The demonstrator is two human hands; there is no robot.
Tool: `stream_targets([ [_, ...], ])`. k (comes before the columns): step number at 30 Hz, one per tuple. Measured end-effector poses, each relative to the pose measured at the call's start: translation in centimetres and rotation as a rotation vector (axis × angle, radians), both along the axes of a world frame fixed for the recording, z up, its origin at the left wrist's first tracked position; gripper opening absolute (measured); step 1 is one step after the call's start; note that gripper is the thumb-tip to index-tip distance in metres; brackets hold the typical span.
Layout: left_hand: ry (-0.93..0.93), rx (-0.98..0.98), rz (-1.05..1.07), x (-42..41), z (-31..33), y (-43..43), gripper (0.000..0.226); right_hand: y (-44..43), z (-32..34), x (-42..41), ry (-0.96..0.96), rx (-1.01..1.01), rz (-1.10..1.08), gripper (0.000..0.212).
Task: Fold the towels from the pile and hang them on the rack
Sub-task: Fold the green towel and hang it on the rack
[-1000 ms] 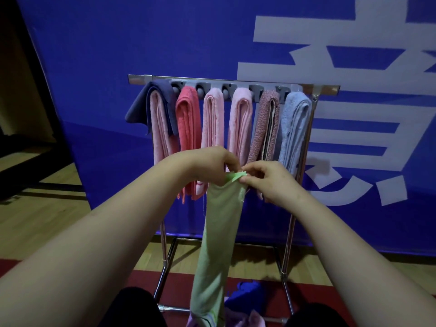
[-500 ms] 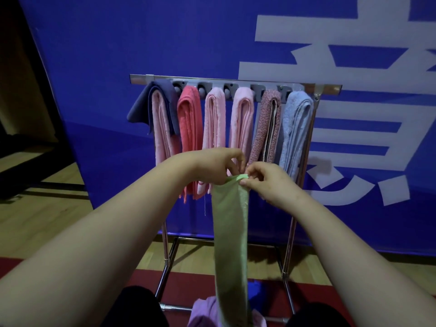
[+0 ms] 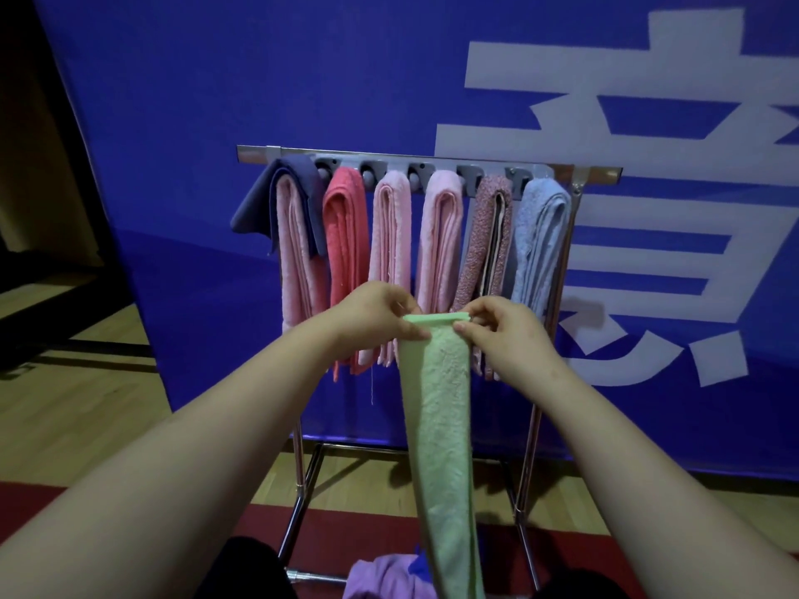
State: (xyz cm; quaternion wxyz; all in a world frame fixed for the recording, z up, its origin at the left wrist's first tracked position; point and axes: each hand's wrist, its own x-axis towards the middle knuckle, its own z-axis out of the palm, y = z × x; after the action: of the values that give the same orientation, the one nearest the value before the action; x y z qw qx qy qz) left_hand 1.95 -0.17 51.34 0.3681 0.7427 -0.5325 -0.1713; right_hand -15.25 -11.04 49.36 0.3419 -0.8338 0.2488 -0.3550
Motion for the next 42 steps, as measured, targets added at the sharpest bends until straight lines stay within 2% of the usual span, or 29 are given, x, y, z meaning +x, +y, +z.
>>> stream_targets([
  [4, 0.181, -0.169, -0.022, -0.6, -0.3, 0.0, 0.014, -0.3, 0.2, 0.7, -0.139, 0.108, -0.009, 0.01],
  [10, 0.242, -0.262, -0.016, -1.6, 0.0, 0.5, 0.014, -0.5, 0.0, 1.6, -0.2, 0.254, 0.016, 0.014],
  [13, 0.293, -0.341, -0.029, -2.3, 1.1, 0.6, 0.018, -0.1, 1.0, 1.8, -0.322, 0.374, 0.103, 0.017],
  [15, 0.317, -0.379, -0.049, -2.6, 1.8, 0.7, 0.02, 0.3, 1.3, 1.7, -0.335, 0.429, 0.189, 0.021],
  [19, 0.337, -0.397, -0.091, -3.0, 2.8, 1.0, 0.02, 0.9, 0.4, 1.4, -0.155, 0.518, 0.289, 0.037],
  [26, 0.388, -0.446, -0.062, -3.4, 3.4, 1.1, 0.02, 2.3, -2.6, 0.9, 0.187, 0.559, 0.44, 0.028],
  [28, 0.427, -0.471, -0.032, -3.1, 3.3, 1.0, 0.019, 2.5, -2.6, 1.0, 0.217, 0.575, 0.44, 0.024],
  [33, 0.467, -0.451, 0.191, -1.7, 1.6, 0.2, 0.03, 2.9, -2.3, 1.6, 0.133, 0.657, 0.416, 0.016],
  [36, 0.483, -0.31, 0.242, -1.3, 0.3, 0.1, 0.046, 2.7, -2.4, 2.0, 0.042, 0.72, 0.346, 0.017],
  [39, 0.436, -0.146, 0.203, -1.9, -0.7, 0.4, 0.063, 2.4, -2.2, 2.4, -0.123, 0.858, 0.295, 0.021],
  [42, 0.32, -0.198, 0.176, -2.9, -2.1, 0.2, 0.049, 1.8, -2.0, 2.9, -0.233, 0.95, 0.205, 0.021],
])
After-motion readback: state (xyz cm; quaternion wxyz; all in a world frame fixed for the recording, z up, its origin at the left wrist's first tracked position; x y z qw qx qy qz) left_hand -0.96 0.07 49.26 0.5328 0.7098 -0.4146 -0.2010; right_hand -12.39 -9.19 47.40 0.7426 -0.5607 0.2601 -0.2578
